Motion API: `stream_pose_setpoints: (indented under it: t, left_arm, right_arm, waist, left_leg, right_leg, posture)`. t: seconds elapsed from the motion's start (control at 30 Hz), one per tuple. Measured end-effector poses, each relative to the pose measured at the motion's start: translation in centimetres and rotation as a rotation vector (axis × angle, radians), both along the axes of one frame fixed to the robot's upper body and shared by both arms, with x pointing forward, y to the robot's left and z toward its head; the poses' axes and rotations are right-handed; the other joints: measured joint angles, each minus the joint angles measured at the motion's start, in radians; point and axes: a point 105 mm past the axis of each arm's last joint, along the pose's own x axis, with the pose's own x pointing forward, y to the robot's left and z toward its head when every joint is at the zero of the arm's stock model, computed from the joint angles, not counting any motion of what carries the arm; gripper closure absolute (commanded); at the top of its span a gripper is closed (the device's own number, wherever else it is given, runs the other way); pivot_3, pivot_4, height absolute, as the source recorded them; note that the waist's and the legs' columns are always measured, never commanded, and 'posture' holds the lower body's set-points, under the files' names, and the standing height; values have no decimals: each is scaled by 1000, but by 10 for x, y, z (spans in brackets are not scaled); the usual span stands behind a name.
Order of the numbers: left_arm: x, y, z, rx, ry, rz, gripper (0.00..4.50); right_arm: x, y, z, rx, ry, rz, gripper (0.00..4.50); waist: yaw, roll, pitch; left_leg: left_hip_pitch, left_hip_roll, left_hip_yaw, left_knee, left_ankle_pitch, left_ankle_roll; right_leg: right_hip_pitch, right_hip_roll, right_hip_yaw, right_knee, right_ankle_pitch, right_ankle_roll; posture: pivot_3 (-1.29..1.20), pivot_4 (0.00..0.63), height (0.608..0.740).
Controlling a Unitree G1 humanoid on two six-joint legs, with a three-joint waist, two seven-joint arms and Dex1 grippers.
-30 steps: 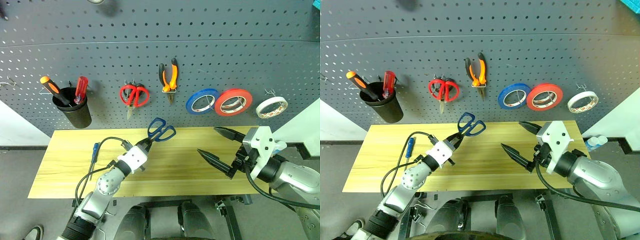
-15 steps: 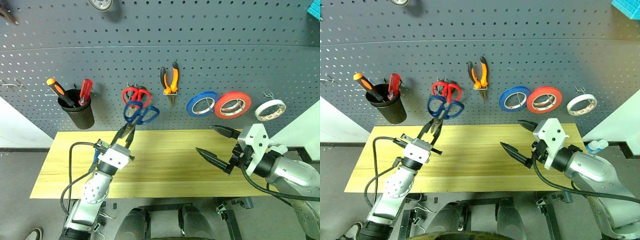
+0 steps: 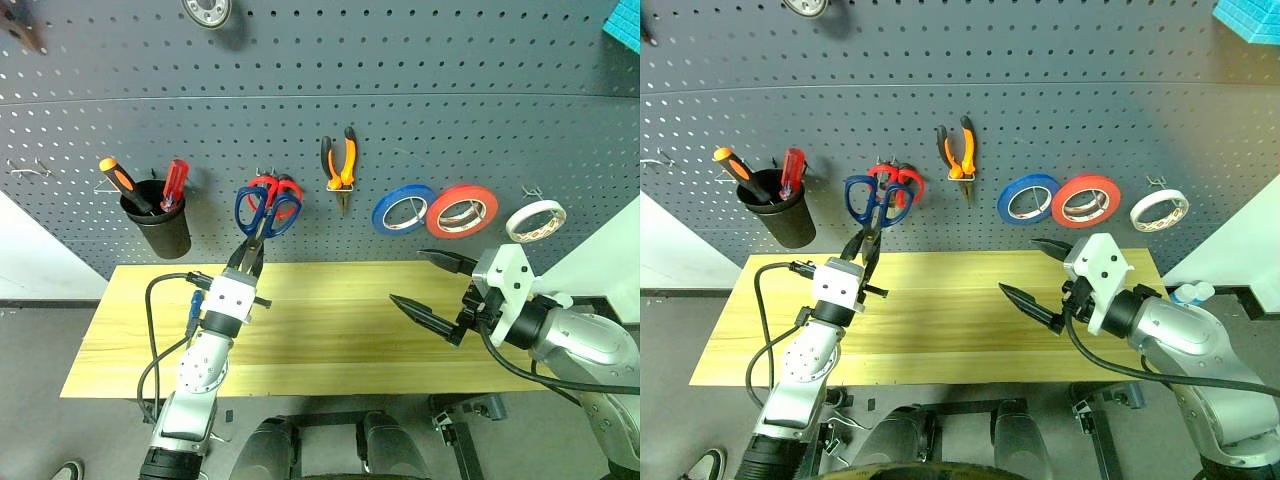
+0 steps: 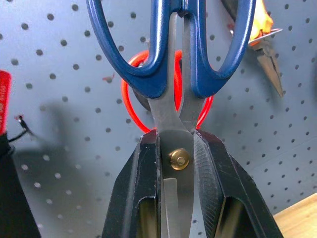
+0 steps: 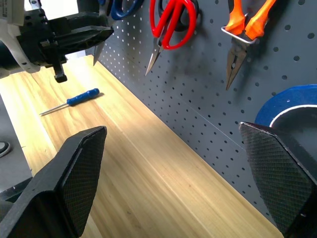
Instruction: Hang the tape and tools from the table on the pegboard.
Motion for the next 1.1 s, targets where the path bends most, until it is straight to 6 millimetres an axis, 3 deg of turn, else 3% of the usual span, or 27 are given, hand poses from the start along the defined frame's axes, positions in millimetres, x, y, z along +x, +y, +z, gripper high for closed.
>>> stream_pose_setpoints:
  t: [0.3,1.1]
  left_arm:
    - [11,3,-3,-7,23,20,3880]
    - [38,-9,-19,-32,81,-1,3880]
  right_arm:
    - [-4,-9,1,11,5,-18,0]
    - [-14,-8,9,19,-7,-29,0]
  waist:
    - [0,0,0]
    - [-5,0,0]
  left_leg:
    - [0,0,0,0,0,0]
    - [0,0,0,1,0,0]
  right_leg:
    - [0,0,0,0,0,0]
    - [0,0,0,0,0,0]
  posture:
    - [-32,105,724]
    - [-82,118,724]
